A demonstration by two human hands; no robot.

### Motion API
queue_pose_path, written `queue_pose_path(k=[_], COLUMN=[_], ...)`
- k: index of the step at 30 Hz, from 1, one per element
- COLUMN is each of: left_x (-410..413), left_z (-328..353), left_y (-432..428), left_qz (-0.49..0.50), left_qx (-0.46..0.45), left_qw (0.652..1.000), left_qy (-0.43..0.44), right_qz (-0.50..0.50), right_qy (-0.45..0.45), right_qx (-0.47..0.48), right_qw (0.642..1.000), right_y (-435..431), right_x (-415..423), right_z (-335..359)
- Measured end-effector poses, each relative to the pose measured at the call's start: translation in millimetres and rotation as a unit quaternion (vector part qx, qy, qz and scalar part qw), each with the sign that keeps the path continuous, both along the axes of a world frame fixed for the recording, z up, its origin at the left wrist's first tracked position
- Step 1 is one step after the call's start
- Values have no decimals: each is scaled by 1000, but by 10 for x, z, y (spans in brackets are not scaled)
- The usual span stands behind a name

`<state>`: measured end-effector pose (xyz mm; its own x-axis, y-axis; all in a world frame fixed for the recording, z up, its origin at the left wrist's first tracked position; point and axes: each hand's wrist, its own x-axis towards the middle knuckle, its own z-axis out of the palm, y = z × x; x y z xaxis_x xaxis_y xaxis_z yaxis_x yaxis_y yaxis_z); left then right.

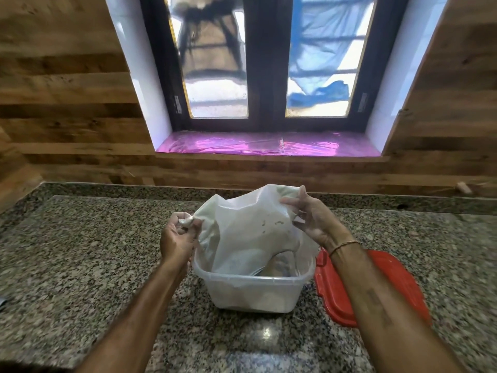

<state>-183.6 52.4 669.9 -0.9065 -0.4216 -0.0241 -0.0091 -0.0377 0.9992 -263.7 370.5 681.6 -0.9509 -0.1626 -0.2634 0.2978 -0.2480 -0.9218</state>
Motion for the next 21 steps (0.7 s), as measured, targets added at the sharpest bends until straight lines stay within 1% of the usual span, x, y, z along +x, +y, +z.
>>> queue_pose_path(k=[3, 7, 10, 12, 14, 15, 17, 21], left_x=[17, 60, 93, 102, 108, 115, 118, 102], left_z=[-50, -48, 32, 89, 136, 154, 168, 187], left_y=[-76, -165, -181, -173, -168, -167, -172, -202], left_qz=[-29, -67, -86, -91, -84, -82, -86, -63], left_qx=[-41, -65, -77, -82, -95, -104, -119, -147], left_qw=[999, 995, 993, 992, 991, 990, 988, 986], left_qy=[15, 34, 34, 37, 42, 45, 49, 50], right_qz=[-7, -18, -77, -116, -100, -77, -37, -41], right_qy=[30, 84, 110, 118, 122, 129, 153, 201], right_qx=[29, 56, 80, 80, 58, 62, 103, 128], right_qw=[999, 995, 988, 983, 986, 987, 982, 970], right_y=[115, 178, 170, 165, 195, 219, 264, 299], right_x=[-38, -6, 13, 29, 70, 100, 151, 144], right_z=[19, 65, 79, 115, 168, 187, 211, 231])
